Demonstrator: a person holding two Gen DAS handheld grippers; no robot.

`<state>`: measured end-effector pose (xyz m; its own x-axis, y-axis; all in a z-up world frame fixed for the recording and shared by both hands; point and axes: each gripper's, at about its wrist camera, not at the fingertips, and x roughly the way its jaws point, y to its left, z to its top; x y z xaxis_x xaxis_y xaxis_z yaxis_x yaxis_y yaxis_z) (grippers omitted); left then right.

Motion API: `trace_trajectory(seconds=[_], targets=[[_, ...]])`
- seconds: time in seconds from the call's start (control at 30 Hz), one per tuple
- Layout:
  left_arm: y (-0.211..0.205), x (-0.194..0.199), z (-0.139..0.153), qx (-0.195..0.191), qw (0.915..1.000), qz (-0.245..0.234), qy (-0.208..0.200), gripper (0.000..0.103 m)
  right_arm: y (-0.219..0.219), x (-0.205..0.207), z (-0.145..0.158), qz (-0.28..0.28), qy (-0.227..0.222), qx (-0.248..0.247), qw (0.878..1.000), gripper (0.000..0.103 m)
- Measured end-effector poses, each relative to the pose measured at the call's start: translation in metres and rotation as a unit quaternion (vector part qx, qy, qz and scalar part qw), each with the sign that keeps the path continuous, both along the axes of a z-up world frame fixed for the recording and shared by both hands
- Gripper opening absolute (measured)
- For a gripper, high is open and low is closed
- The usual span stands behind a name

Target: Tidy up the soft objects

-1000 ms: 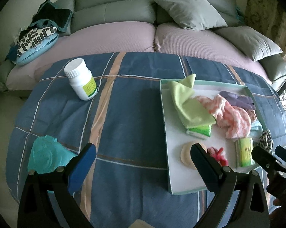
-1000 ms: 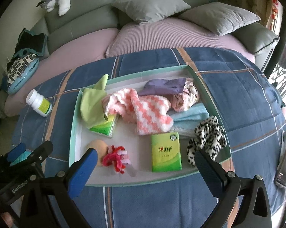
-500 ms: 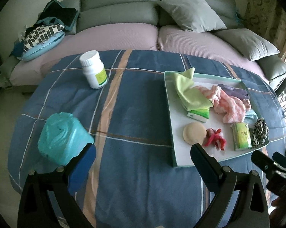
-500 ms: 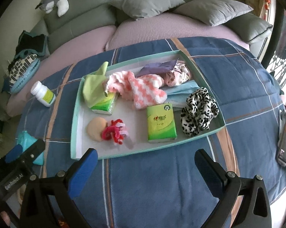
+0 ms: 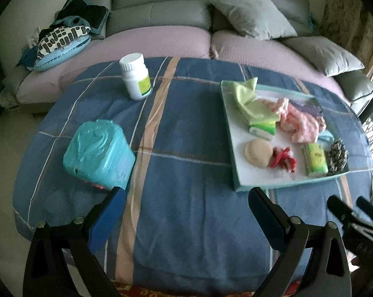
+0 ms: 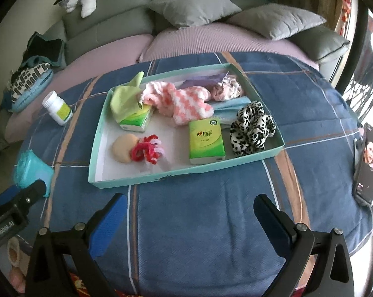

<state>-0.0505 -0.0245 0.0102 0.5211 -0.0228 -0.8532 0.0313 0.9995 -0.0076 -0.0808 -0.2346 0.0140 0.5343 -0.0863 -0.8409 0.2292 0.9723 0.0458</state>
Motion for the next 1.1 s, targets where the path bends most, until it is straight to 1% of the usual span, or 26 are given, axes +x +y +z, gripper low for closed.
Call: trace_trajectory(seconds=[0.1, 0.17, 0.3, 0.43, 0.67, 0.77, 1.1], targets=[[0.003, -0.005, -0.006, 0.012, 0.9999, 0.009, 0.006, 0.1, 0.002, -0.004, 0.003, -0.005, -0.011, -0.017, 1.0, 0.103], [0.006, -0.008, -0.006, 0.009, 0.9998, 0.014, 0.007, 0.1, 0.003, -0.005, 0.005, -0.006, -0.018, -0.028, 0.999, 0.103], [0.011, -0.013, -0.005, 0.012, 0.9997, 0.023, 0.001, 0.1, 0.007, -0.006, 0.004, -0.004, -0.012, -0.046, 0.999, 0.103], [0.012, -0.017, -0.006, 0.017, 0.9994, 0.029, -0.002, 0.1, 0.008, -0.009, 0.004, -0.002, -0.015, -0.046, 0.999, 0.103], [0.003, -0.02, -0.008, 0.05, 0.9985, 0.021, -0.003, 0.099, 0.002, -0.012, 0.005, -0.014, -0.022, -0.038, 0.999, 0.103], [0.001, -0.021, -0.008, 0.056, 0.9982, 0.017, -0.005, 0.099, 0.003, -0.012, 0.005, -0.012, -0.021, -0.041, 0.999, 0.103], [0.002, -0.021, -0.008, 0.048, 0.9987, 0.014, -0.005, 0.099, 0.01, -0.011, 0.003, -0.002, -0.014, -0.055, 0.998, 0.103]])
